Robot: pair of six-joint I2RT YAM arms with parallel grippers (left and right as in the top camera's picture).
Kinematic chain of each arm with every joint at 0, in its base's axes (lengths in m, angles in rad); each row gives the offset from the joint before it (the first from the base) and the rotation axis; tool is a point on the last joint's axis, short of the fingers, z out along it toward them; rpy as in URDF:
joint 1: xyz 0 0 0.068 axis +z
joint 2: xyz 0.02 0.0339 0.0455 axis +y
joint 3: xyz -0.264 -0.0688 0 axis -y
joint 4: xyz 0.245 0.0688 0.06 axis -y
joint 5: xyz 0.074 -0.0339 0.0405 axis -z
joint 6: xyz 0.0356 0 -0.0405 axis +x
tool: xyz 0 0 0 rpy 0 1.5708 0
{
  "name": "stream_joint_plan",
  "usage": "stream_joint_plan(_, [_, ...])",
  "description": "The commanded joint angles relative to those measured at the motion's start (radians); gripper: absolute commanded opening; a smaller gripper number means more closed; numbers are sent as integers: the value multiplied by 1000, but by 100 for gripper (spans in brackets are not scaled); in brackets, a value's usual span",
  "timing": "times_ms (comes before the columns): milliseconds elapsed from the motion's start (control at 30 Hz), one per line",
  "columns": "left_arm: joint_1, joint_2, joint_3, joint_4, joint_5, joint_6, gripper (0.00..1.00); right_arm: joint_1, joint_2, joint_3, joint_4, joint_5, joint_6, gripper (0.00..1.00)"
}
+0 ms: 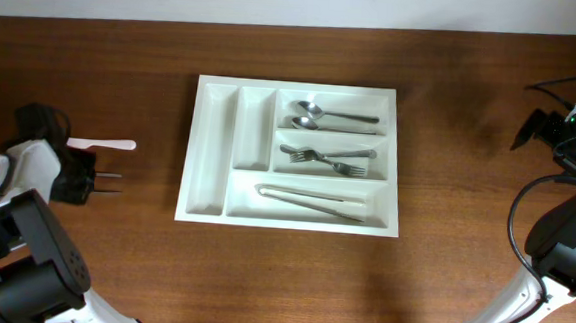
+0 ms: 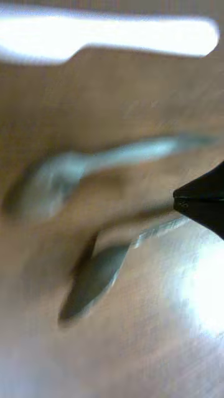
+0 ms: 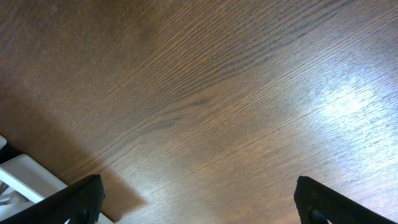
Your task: Pack container
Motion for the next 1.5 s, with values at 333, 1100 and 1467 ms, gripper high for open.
stream_joint_plan(333, [-120, -48, 92, -29, 10, 61, 57, 5, -25, 14, 0, -5, -8, 99])
stream_joint_plan(1100, [-2, 39, 90, -76, 8, -220, 94, 5, -25, 14, 0, -5, -8, 99])
stream_joint_plan(1467, [-2, 112, 90, -38, 15, -222, 94, 5, -25, 14, 0, -5, -8, 99])
